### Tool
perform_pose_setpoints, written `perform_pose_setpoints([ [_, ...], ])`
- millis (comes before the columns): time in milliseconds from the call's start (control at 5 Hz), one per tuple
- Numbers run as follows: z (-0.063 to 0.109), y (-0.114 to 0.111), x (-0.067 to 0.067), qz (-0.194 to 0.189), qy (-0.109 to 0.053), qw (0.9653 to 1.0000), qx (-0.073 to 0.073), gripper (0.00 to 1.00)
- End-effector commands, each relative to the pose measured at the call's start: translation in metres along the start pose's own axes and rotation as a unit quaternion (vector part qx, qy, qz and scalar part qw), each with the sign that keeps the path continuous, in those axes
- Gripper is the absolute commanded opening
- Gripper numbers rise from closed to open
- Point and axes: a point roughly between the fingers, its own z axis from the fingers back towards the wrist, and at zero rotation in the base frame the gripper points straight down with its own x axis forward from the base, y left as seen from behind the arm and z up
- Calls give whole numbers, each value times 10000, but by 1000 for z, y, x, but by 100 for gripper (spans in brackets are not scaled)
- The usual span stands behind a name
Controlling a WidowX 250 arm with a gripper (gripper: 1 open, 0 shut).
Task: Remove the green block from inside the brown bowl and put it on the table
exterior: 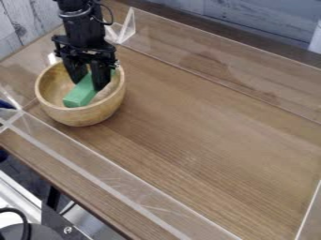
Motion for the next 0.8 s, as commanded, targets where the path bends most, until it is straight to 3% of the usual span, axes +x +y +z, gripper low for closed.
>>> perform_pose_setpoints([
  [0, 30, 6, 11, 31, -488, 9986, 209, 0],
  [600, 42, -11, 14, -109, -560, 9983, 99, 0],
])
